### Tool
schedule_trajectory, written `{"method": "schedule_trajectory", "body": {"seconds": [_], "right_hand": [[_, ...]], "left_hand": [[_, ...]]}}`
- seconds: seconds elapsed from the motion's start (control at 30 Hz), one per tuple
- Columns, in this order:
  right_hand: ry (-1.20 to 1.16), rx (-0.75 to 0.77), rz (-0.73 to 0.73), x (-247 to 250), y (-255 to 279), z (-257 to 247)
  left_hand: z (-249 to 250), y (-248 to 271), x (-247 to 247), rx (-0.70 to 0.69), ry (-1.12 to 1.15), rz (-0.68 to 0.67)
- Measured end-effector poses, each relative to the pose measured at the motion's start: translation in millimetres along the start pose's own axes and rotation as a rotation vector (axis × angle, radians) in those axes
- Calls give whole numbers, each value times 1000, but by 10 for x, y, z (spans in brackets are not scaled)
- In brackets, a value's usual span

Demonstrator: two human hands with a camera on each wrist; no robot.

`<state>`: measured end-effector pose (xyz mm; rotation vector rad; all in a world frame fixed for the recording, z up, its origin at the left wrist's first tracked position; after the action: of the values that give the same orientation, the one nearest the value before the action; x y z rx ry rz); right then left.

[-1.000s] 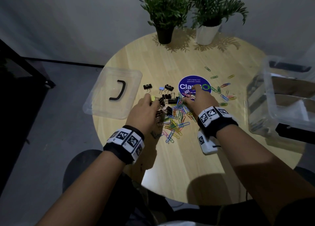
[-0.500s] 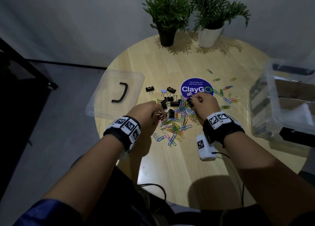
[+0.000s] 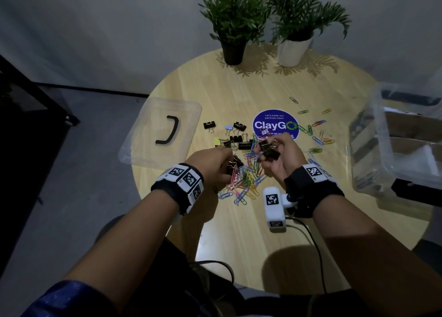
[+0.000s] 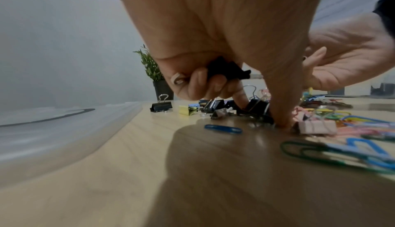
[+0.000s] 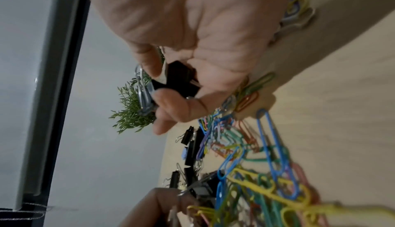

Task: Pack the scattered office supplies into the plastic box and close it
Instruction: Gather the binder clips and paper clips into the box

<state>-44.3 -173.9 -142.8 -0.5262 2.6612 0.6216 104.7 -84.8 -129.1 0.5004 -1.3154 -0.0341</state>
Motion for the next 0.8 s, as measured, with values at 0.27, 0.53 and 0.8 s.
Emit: {"method": "schedule_trajectory", "body": {"seconds": [0.27,0.53,0.8], "right_hand": [[1002,283,-273,-332,-34,-45],[1583,488,-556,-651,32,-40],[1825,470,-573,-720,-97,180]], "left_hand": [[30,41,125,-39,-241,165],[71,98,275,-39,-396,332],[-55,143,234,91,-440,267]]}}
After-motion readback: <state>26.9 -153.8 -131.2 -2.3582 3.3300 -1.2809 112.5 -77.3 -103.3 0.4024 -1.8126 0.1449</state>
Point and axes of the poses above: each hand's wrist, its own y-axis away from the middle knuckle, its own x-axis out of the back of the hand, z = x × y, the point moved 4 cm from there along -y, towards the middle knuckle, and after that the axes turned 11 degrees about x, right-handed, at the moved point
